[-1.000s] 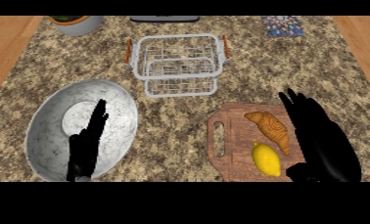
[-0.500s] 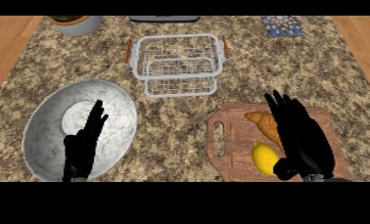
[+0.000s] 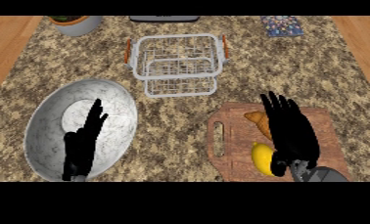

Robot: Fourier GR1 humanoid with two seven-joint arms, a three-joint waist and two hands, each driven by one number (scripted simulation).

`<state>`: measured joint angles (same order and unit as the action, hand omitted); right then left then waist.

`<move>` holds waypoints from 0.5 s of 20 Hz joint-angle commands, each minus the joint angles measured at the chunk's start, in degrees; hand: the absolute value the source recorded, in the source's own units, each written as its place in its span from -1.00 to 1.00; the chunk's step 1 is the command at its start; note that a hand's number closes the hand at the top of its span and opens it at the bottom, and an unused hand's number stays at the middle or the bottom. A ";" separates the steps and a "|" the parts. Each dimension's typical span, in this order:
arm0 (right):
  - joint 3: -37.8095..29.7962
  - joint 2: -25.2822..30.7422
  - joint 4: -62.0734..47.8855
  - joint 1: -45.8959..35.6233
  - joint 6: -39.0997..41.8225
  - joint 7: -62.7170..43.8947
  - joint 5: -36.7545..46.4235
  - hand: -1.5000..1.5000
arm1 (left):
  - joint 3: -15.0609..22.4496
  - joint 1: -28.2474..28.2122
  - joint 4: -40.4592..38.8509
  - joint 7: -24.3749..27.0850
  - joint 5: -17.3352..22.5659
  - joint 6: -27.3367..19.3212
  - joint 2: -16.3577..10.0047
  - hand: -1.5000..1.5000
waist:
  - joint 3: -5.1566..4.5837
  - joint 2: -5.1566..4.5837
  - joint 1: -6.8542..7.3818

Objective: Pick the croissant from the cutting board and place it in the tiered basket

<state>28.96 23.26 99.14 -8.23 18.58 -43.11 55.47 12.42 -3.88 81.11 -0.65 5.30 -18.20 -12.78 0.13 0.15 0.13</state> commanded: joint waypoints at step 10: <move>-5.22 -6.46 -4.39 -0.92 7.31 1.78 4.65 -1.00 | -2.78 -1.43 -0.80 0.52 -2.60 3.79 1.60 0.00 | -0.13 -0.12 -0.02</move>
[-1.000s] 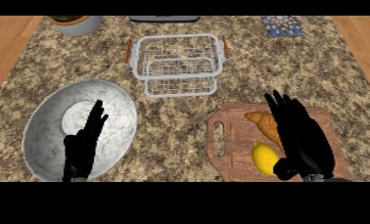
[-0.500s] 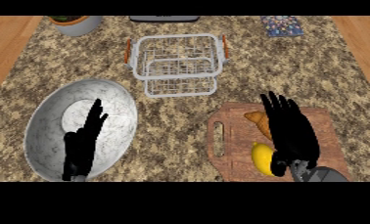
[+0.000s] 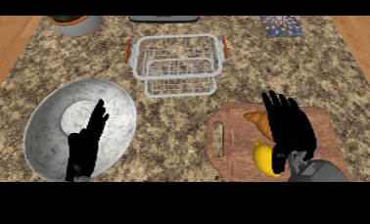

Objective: Pick the croissant from the cutting board and place it in the tiered basket

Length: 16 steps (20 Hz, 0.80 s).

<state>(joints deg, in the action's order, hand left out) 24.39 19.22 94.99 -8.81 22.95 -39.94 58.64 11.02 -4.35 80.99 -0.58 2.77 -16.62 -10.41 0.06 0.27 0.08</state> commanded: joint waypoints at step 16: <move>-5.62 -5.23 -15.59 0.51 -7.33 9.82 6.16 1.00 | -3.20 -4.00 1.98 0.15 -2.13 3.65 0.89 0.00 | -0.05 -0.28 0.23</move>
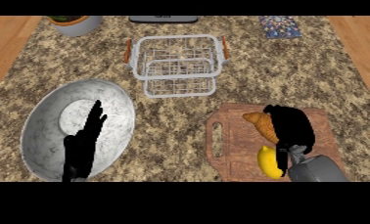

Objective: Pick the croissant from the cutting board and place it in the tiered basket

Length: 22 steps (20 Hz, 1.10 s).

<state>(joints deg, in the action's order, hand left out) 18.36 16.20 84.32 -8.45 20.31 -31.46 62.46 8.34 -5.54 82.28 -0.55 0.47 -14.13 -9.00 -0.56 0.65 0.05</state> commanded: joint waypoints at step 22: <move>-3.71 -2.03 0.85 -2.24 -3.89 22.84 -5.73 1.00 | -2.73 -1.20 -0.34 -0.64 -0.34 2.67 -0.06 0.00 | 0.55 -0.50 -0.29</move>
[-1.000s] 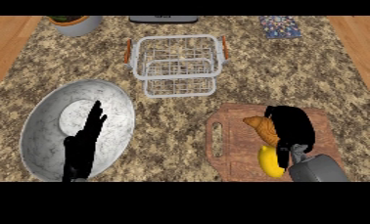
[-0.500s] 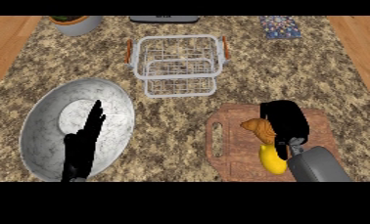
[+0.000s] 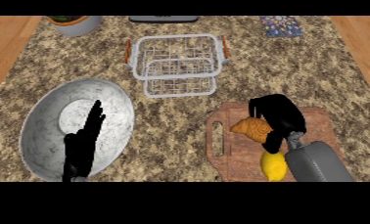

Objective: Pick the croissant from the cutting board and place it in the tiered basket

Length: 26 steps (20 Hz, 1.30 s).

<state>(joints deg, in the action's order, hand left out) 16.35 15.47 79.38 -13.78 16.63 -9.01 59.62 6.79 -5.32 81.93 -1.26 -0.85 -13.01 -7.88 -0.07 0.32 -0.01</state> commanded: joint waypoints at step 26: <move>-19.31 -5.88 35.41 -34.17 17.46 -39.79 -29.72 1.00 | -1.67 1.23 -4.48 1.92 -1.34 0.57 1.68 0.00 | -0.01 -0.27 0.34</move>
<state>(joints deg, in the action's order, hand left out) -5.04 11.45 117.90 -40.65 34.45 -42.60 29.62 6.33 -5.26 81.41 -1.07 -2.54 -13.05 -6.41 0.17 0.27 0.24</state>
